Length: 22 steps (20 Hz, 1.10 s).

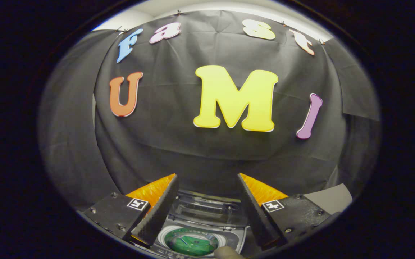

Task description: Put the clothes into the washing machine and then close the washing machine lid.

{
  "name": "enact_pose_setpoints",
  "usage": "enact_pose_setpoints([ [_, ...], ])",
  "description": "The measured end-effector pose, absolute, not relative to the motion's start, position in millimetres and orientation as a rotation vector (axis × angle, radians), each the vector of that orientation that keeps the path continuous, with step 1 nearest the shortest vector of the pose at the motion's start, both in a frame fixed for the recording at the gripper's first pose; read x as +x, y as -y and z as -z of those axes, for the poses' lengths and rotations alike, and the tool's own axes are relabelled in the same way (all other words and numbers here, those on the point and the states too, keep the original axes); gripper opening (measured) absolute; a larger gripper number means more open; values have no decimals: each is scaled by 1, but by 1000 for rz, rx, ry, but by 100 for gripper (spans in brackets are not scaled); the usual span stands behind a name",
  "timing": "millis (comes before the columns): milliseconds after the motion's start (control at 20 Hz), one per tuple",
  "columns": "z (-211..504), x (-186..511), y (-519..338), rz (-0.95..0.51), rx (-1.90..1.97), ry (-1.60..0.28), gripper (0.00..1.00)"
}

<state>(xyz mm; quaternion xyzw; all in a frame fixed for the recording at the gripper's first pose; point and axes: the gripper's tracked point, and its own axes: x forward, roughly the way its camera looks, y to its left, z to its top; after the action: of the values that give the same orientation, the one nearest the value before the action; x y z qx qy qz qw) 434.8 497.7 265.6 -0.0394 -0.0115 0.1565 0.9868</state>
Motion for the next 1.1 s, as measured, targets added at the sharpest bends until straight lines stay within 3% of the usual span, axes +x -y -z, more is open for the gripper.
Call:
enact_pose_setpoints([
  [400, -271, 504, -522, -303, 14, -105, 100],
  [850, -197, 574, -520, -227, 30, -346, 100],
  [1100, -151, 580, -518, -204, 15, -461, 100],
])
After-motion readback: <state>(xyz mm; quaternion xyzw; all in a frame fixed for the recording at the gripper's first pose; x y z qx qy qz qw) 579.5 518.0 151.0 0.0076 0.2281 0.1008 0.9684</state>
